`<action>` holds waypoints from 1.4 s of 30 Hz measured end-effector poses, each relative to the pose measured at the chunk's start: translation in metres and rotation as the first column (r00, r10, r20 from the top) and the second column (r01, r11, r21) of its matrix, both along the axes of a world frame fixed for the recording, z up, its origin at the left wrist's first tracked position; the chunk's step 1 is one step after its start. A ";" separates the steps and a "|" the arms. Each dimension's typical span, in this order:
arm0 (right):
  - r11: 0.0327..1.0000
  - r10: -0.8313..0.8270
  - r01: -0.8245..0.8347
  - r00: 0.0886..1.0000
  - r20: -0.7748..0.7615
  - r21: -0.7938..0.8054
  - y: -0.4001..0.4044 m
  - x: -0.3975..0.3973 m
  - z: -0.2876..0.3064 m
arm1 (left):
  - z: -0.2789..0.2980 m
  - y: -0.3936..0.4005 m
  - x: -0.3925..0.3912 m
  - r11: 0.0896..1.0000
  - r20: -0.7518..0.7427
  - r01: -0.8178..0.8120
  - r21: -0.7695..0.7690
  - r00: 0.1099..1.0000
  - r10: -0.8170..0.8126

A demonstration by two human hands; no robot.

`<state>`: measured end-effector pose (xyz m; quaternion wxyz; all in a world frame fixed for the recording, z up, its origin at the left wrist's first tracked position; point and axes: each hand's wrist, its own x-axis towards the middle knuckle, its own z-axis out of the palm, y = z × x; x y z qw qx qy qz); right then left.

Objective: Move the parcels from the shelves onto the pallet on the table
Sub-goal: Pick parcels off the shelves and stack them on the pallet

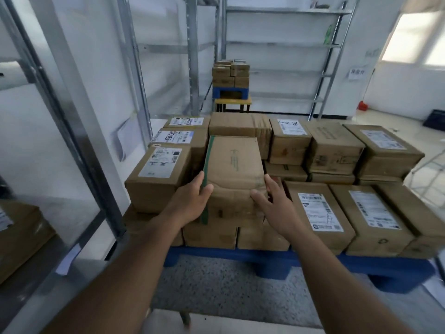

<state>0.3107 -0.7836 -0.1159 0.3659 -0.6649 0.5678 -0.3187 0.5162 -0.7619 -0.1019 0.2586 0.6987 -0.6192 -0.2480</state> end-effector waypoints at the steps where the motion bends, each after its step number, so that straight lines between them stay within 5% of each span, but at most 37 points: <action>1: 1.000 0.003 -0.003 1.000 0.004 -0.001 -0.002 0.001 0.000 | 0.002 -0.002 0.002 1.000 0.055 0.008 -0.008 0.998 -0.008; 5: 1.000 0.029 -0.029 1.000 0.004 0.011 -0.010 0.007 0.001 | 0.005 -0.010 0.009 1.000 0.206 0.023 -0.019 0.978 -0.019; 16: 0.999 0.043 -0.044 0.997 -0.065 -0.014 -0.010 0.017 0.002 | 0.010 -0.011 0.014 1.000 0.273 -0.008 -0.011 0.962 0.011; 23: 0.997 0.058 -0.060 0.997 -0.059 -0.038 -0.005 0.016 0.004 | 0.011 -0.002 0.010 0.973 0.526 -0.024 -0.230 0.838 0.145; 34: 0.909 -0.119 -0.014 0.949 -0.291 -0.417 0.031 0.007 0.007 | -0.015 0.051 -0.006 0.894 0.283 -0.186 -0.408 0.905 0.318; 38: 0.848 -0.013 -0.151 0.953 -0.304 -0.507 0.065 0.008 -0.023 | -0.045 0.103 -0.021 0.876 0.183 -0.276 -0.395 0.911 0.369; 42: 0.789 0.105 -0.294 0.930 -0.353 -0.540 0.092 0.011 -0.049 | -0.077 0.149 -0.030 0.891 0.246 -0.311 -0.330 0.883 0.400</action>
